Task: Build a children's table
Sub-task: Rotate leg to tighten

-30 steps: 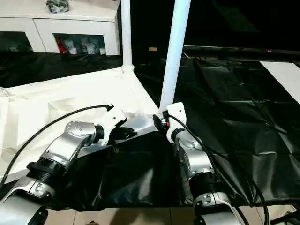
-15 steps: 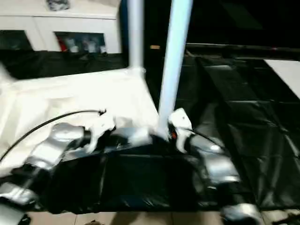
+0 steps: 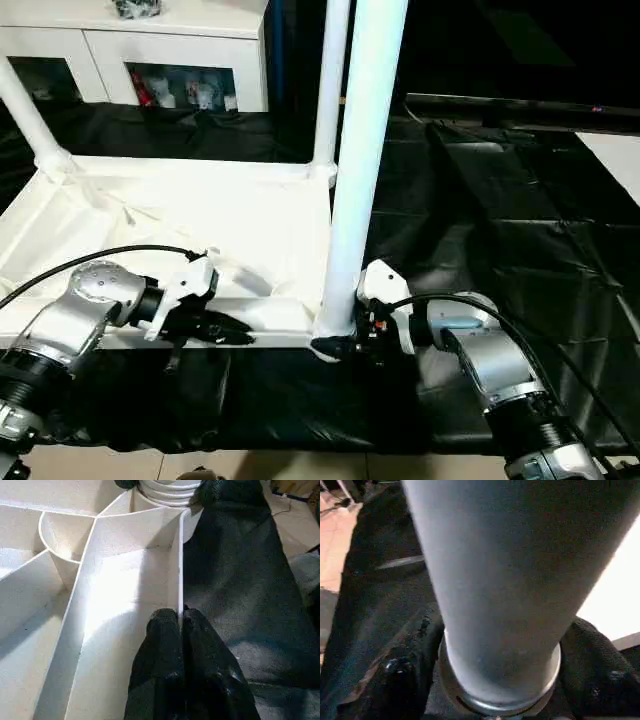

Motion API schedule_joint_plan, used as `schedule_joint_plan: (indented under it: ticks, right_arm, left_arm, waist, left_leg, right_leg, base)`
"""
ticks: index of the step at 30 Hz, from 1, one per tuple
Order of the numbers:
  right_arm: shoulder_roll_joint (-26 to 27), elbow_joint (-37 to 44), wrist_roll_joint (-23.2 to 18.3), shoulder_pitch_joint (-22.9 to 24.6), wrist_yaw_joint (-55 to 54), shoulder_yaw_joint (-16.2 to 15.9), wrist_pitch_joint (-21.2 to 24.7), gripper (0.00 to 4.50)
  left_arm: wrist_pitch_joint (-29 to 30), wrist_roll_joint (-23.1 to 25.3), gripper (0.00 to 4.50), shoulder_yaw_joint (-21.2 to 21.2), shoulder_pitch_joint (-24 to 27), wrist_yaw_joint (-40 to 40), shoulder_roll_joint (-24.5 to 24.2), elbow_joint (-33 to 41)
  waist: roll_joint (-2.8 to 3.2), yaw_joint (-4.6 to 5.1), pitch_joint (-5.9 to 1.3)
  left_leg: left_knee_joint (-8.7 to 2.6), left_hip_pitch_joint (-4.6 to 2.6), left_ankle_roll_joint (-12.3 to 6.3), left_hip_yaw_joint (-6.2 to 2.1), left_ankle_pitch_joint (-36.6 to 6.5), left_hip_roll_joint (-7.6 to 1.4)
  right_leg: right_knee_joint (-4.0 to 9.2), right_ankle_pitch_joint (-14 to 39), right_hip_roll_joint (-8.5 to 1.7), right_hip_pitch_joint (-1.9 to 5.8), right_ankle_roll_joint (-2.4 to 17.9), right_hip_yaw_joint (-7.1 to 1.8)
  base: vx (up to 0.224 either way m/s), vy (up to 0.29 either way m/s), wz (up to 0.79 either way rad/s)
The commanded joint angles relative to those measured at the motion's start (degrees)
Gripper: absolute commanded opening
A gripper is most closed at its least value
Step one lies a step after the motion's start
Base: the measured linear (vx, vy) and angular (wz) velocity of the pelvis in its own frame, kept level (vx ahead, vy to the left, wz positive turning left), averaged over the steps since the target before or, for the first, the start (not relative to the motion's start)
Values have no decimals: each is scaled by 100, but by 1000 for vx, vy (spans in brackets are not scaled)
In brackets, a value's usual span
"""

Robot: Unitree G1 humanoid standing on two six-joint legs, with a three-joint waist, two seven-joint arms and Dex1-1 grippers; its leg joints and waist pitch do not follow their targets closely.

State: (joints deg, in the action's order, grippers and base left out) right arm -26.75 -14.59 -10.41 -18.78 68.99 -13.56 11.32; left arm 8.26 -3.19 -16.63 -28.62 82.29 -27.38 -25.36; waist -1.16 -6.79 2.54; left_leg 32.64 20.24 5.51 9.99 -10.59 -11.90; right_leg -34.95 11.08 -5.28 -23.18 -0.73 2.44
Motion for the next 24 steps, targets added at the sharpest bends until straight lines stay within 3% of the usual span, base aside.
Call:
schedule_joint_plan:
  ticks: [1, 9, 11, 13, 16, 17, 21, 24]
  right_arm:
    - [4, 200, -65, 16, 145, -178, 87, 300]
    - [364, 44, 0, 55, -332, -125, 57, 273]
    - [662, -207, 137, -32, -931, -14, 10, 272]
    - [1205, -686, 346, -225, -2043, 173, 66, 272]
    - [1607, -1003, 489, -344, -2796, 245, 112, 272]
    - [2051, -1331, 632, -497, -3478, 241, 140, 272]
    - [2585, -1743, 855, -733, -4380, 272, 117, 272]
    - [2817, -1898, 893, -835, -4338, 205, -22, 272]
  left_arm:
    - [-36, -257, 0, -100, -51, 163, 113, 239]
    - [-137, -224, 0, 52, -121, -227, 351, 72]
    - [-98, -139, 0, 78, -164, -556, 497, 11]
    - [66, 74, 0, 122, -282, -1296, 792, -127]
    - [345, 196, 0, 138, -347, -1794, 1024, -149]
    - [494, 361, 0, 114, -403, -2276, 1247, -161]
    - [667, 518, 0, 125, -451, -2790, 1506, -135]
    - [735, 562, 0, 119, -450, -2953, 1644, -69]
  waist:
    - [-35, -8, -327]
    - [-34, -8, -324]
    - [-37, 19, -319]
    - [-47, 68, -293]
    - [-54, 118, -293]
    - [-57, 135, -298]
    - [-42, 169, -300]
    - [-49, 147, -310]
  left_leg:
    - [-345, -7, -330, 43, -962, -100]
    - [-348, -3, -273, 41, -976, -93]
    - [-362, 0, -190, 34, -1055, -86]
    - [-409, 2, 35, 5, -1334, -63]
    - [-418, -13, 99, -3, -1397, -63]
    - [-417, -12, 102, 0, -1370, -62]
    - [-423, -13, 147, -1, -1355, -56]
    - [-416, -16, 76, 7, -1319, -59]
  right_leg:
    - [325, 506, -210, 287, 1409, -169]
    - [335, 602, -215, 287, 1373, -173]
    - [356, 793, -227, 283, 1322, -172]
    - [424, 1621, -243, 281, 1100, -156]
    - [453, 1811, -233, 257, 966, -172]
    - [455, 1770, -234, 247, 944, -179]
    - [457, 1706, -219, 232, 938, -181]
    - [445, 1455, -216, 233, 942, -185]
  base:
    - [0, 0, 0]
    - [0, 0, 0]
    - [0, 0, 0]
    - [0, 0, 0]
    - [0, 0, 0]
    - [0, 0, 0]
    - [0, 0, 0]
    - [0, 0, 0]
